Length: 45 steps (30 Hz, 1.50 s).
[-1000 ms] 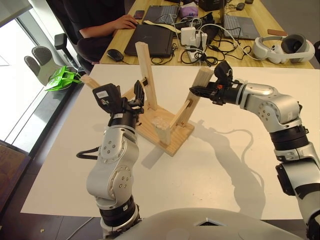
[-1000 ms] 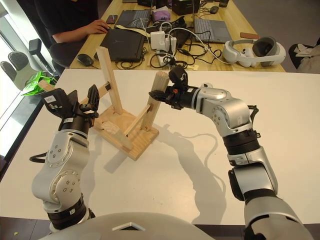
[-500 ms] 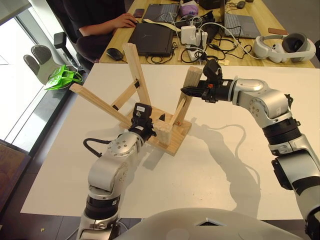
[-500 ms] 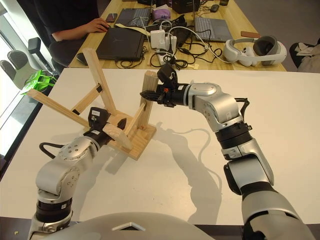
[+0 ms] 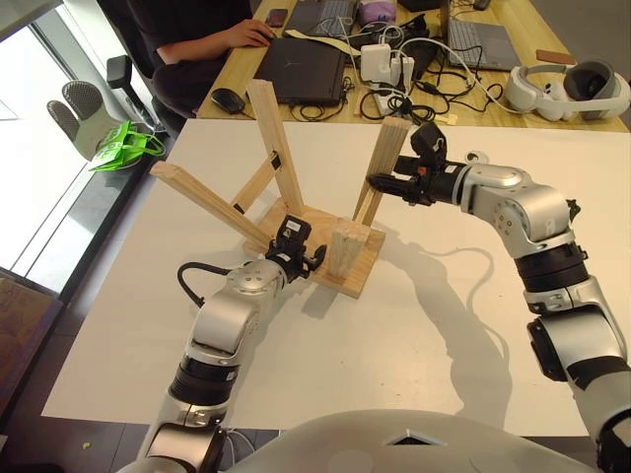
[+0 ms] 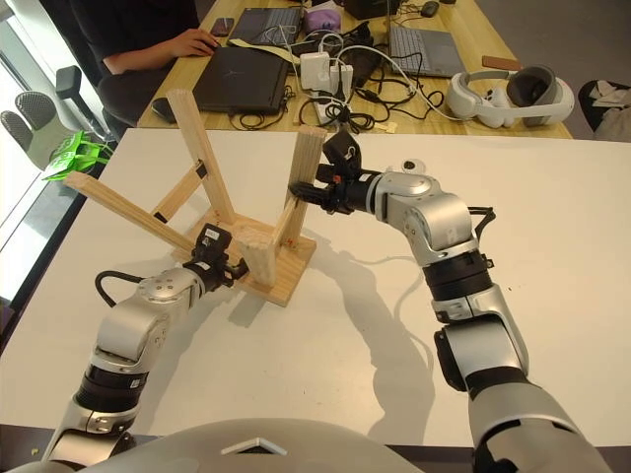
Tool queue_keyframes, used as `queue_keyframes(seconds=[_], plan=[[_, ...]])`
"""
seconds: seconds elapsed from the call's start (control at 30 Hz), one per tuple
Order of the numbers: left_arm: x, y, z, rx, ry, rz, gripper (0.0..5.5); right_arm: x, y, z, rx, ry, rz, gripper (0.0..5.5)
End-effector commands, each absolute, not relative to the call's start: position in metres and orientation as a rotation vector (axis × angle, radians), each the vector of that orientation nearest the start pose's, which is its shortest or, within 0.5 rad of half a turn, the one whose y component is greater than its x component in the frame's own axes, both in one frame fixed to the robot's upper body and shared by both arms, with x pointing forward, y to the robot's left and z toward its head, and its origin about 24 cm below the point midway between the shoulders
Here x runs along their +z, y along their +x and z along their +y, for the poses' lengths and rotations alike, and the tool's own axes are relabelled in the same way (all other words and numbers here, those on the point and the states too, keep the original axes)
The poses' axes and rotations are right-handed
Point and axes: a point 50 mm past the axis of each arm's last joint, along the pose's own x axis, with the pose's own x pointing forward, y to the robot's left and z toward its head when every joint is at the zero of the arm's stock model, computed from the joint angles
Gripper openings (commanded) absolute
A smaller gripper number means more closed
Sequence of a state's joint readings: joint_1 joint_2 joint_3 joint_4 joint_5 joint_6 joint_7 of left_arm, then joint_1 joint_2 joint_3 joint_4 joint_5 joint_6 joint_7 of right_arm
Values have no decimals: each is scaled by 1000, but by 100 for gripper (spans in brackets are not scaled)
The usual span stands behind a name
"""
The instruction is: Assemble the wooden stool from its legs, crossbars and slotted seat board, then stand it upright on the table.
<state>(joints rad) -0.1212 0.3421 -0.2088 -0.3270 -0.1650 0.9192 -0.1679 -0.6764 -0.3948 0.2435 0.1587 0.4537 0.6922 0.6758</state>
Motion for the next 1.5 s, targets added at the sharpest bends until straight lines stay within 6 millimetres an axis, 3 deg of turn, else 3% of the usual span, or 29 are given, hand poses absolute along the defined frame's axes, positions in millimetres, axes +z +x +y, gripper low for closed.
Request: queue_keyframes(seconds=[0.03,0.3,0.53,0.7,0.93,1.1,1.33,1.5], plan=[[59,256,140,-389,240,522,321,115,318,-110,994,-85,363,332],[66,259,138,-420,250,499,321,55,294,-110,950,-301,460,332],[72,262,141,-406,249,467,321,37,288,-105,944,-347,505,332],[82,265,149,-354,224,413,321,58,305,-107,857,-123,437,332],[108,266,158,-296,176,290,321,107,341,-122,767,191,237,332],[120,267,154,-314,174,248,321,128,355,-117,839,222,153,240],[127,266,153,-297,158,222,321,157,368,-133,909,335,61,120],[129,268,150,-301,154,211,321,162,374,-134,980,392,50,204]])
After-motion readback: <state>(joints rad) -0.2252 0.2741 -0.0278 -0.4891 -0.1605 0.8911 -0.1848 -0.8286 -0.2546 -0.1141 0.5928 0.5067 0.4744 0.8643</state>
